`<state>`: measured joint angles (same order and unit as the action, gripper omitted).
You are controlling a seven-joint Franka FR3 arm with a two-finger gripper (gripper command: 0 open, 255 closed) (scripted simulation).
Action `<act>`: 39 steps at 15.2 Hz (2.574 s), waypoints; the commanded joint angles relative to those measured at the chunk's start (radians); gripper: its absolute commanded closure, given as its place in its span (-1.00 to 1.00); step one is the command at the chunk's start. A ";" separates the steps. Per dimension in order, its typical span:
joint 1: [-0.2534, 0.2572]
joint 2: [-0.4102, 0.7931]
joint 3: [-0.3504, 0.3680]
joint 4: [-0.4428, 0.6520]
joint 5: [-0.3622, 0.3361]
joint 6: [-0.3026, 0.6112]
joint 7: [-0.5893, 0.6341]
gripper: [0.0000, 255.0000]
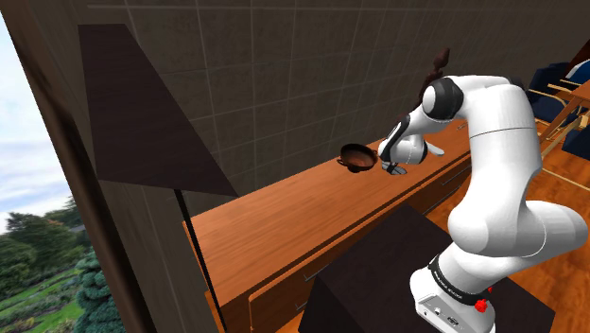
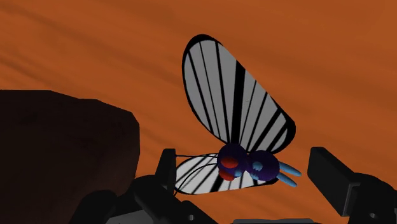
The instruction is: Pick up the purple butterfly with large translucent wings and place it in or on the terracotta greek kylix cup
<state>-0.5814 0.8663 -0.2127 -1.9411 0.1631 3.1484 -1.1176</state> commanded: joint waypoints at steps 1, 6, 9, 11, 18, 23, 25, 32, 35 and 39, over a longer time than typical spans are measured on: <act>-0.002 0.010 0.002 0.011 0.000 0.000 0.000 -1.00; -0.002 0.010 0.002 0.011 0.000 0.000 0.000 -1.00; -0.002 0.010 0.002 0.011 0.000 0.000 0.000 1.00; -0.002 0.009 0.001 0.011 0.000 -0.001 0.001 1.00; 0.001 -0.003 -0.001 0.004 -0.001 -0.006 0.000 1.00; 0.016 -0.069 -0.019 -0.031 -0.004 -0.038 -0.002 1.00; 0.023 -0.095 -0.027 -0.044 -0.006 -0.052 -0.002 1.00; 0.050 -0.183 -0.058 -0.081 -0.016 -0.106 -0.002 1.00; 0.063 -0.219 -0.073 -0.093 -0.022 -0.130 0.000 1.00; 0.081 -0.267 -0.095 -0.107 -0.031 -0.165 0.003 1.00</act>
<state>-0.5059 0.6128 -0.3009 -2.0456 0.1347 2.9943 -1.1158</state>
